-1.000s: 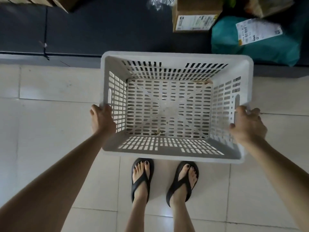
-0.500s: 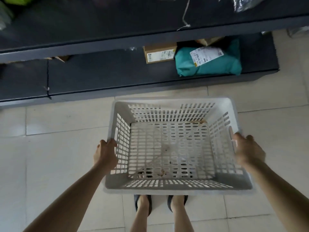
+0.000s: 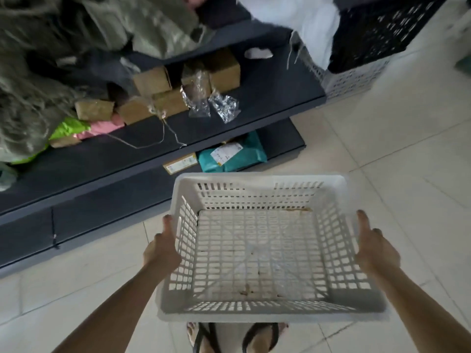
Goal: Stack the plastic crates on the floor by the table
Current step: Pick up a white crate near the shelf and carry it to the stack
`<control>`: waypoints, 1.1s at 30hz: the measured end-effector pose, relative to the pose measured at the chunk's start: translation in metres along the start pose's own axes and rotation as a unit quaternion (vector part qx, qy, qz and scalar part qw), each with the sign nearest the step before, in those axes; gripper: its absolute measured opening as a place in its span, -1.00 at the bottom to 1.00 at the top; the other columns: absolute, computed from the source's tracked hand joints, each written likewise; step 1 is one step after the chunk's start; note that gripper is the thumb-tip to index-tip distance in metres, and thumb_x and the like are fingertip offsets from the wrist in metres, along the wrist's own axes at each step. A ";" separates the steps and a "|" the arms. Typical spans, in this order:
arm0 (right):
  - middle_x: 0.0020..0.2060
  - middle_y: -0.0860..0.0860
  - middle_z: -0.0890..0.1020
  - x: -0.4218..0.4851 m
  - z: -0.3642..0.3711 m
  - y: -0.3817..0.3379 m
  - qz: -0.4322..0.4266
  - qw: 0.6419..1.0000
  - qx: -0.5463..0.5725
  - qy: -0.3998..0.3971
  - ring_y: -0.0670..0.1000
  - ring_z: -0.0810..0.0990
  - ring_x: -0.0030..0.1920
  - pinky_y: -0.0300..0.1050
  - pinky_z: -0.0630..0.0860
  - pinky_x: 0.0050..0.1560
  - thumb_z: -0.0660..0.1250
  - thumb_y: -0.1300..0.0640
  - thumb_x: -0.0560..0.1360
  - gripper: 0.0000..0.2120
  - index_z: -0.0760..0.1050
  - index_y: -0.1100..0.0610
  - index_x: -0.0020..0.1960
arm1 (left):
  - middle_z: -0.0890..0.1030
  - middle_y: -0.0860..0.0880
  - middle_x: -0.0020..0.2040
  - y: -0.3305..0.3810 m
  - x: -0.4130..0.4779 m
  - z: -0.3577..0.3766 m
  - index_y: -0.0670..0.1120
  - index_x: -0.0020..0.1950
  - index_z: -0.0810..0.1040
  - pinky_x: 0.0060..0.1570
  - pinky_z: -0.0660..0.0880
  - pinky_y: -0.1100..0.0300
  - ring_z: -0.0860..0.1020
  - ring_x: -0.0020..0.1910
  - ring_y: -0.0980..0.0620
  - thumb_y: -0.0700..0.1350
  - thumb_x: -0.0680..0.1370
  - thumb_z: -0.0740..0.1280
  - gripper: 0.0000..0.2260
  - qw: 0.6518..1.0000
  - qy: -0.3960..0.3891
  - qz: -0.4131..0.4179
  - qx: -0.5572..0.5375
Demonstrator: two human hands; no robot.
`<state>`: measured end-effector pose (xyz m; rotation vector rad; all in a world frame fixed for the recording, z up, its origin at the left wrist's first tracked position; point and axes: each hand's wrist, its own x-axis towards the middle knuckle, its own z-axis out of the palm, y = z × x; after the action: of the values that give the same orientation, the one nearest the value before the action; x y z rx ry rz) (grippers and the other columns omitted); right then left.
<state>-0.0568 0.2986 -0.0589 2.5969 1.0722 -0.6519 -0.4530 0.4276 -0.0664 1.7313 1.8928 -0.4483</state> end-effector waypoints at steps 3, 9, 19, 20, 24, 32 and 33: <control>0.07 0.12 0.52 0.004 -0.044 0.034 0.025 0.999 0.022 0.030 0.11 0.54 -0.10 -0.03 0.50 -0.16 0.21 0.32 0.46 -0.44 0.13 0.11 0.40 | 0.60 -0.15 0.08 0.052 -0.015 -0.033 -0.06 0.53 -0.07 -0.11 0.55 0.06 0.61 0.01 -0.15 -0.32 0.47 0.29 -0.25 0.999 -0.020 -0.011 0.040; 0.04 0.10 0.54 0.015 -0.124 0.110 0.082 0.995 0.058 0.020 0.13 0.60 0.05 -0.09 0.43 -0.19 0.19 0.33 0.45 -0.82 0.25 0.17 -0.01 | 0.44 -0.17 0.35 0.159 -0.049 -0.086 -0.30 0.51 0.01 0.20 0.50 0.06 0.51 0.29 -0.12 -0.25 0.54 0.28 -0.36 0.996 -0.031 -0.002 0.078; -0.12 0.14 0.53 0.060 -0.203 0.244 0.193 0.969 0.134 0.079 0.14 0.56 -0.08 -0.03 0.48 -0.11 0.13 0.28 0.51 -0.90 0.29 0.23 0.03 | 0.52 -0.11 0.23 0.314 -0.055 -0.093 -0.27 0.40 0.24 0.07 0.53 0.17 0.55 0.23 -0.07 -0.24 0.45 0.35 -0.45 0.988 -0.042 0.090 0.119; -0.11 0.15 0.54 0.067 -0.211 0.257 0.206 0.965 0.141 0.087 0.15 0.58 -0.06 -0.02 0.48 -0.09 0.11 0.26 0.52 -0.91 0.31 0.23 0.03 | 0.54 -0.09 0.17 0.332 -0.052 -0.093 -0.26 0.37 0.27 0.05 0.52 0.19 0.56 0.22 -0.07 -0.25 0.45 0.36 -0.47 0.987 -0.041 0.098 0.123; -0.16 0.12 0.51 0.099 -0.242 0.305 0.213 0.962 0.146 0.086 0.17 0.56 -0.06 -0.01 0.46 -0.05 0.13 0.24 0.51 -0.97 0.30 0.20 -0.09 | 0.54 -0.08 0.04 0.407 -0.039 -0.104 -0.20 0.20 0.36 -0.06 0.48 0.19 0.57 0.20 -0.07 -0.21 0.44 0.40 -0.61 0.981 -0.040 0.147 0.121; -0.20 0.03 0.46 0.158 -0.344 0.377 0.241 0.962 0.111 0.061 0.09 0.50 -0.15 -0.08 0.45 -0.09 0.22 0.14 0.48 -0.93 0.35 0.12 -0.06 | 0.38 0.00 -0.27 0.560 -0.034 -0.160 -0.18 -0.04 0.44 -0.31 0.45 0.17 0.49 -0.25 0.02 -0.17 0.54 0.28 -0.91 0.968 -0.001 0.225 0.110; -0.18 0.03 0.47 0.166 -0.358 0.385 0.238 0.963 0.109 0.067 0.09 0.51 -0.15 -0.07 0.46 -0.09 0.25 0.12 0.49 -0.90 0.36 0.12 -0.06 | 0.38 0.00 -0.28 0.575 -0.034 -0.167 -0.15 -0.15 0.39 -0.36 0.41 0.20 0.42 -0.32 0.05 -0.16 0.55 0.27 -0.88 0.969 0.005 0.226 0.099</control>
<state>0.4323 0.2723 0.1936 2.9656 0.3842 -0.5037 0.0890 0.5666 0.1503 2.2212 1.4309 -0.4605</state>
